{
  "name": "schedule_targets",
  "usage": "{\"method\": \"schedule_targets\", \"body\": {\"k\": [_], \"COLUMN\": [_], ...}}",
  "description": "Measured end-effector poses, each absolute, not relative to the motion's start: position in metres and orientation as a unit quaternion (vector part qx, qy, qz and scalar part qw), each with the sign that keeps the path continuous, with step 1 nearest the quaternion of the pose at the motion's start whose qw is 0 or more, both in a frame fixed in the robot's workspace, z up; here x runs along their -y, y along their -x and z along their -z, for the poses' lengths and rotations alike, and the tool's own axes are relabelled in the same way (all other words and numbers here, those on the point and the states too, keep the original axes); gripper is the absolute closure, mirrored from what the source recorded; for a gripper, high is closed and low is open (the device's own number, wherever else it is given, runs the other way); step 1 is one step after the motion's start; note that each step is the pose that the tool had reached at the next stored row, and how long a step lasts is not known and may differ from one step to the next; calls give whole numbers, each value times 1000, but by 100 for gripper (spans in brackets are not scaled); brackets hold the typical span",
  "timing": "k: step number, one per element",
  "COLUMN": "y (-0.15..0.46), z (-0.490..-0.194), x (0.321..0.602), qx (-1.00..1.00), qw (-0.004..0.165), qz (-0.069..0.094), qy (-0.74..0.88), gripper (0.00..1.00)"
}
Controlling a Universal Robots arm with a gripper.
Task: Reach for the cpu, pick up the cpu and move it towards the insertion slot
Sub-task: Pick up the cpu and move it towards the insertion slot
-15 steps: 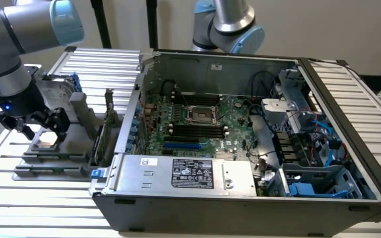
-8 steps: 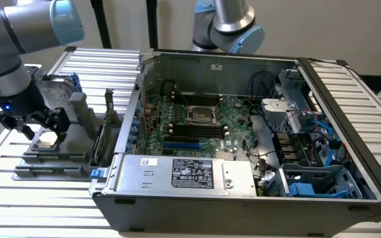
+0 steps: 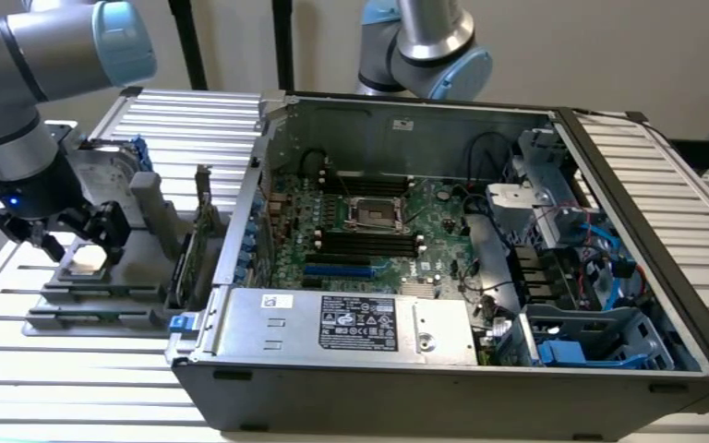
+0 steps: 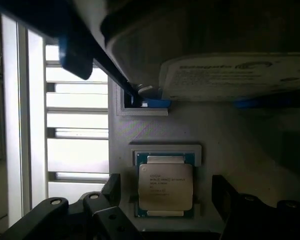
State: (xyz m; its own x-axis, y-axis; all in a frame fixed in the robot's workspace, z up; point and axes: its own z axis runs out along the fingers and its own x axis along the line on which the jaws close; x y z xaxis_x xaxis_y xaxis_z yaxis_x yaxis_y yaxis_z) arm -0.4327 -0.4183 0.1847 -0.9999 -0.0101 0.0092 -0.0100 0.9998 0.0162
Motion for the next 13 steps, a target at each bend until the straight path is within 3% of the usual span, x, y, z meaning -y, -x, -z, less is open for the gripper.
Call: {"method": "schedule_targets", "body": {"k": [4,5,8,10,13], "y": [433,433,433,433,433], "z": [-185,-185,-184,-185,-185], "x": [419,419,419,419,419], "qx": [1000,1000,1000,1000,1000], "qw": [5,5,5,5,5], "qz": [8,8,8,8,8], "qy": [-5,-5,-5,-5,-5], "gripper": [20,26,32,45,45]}}
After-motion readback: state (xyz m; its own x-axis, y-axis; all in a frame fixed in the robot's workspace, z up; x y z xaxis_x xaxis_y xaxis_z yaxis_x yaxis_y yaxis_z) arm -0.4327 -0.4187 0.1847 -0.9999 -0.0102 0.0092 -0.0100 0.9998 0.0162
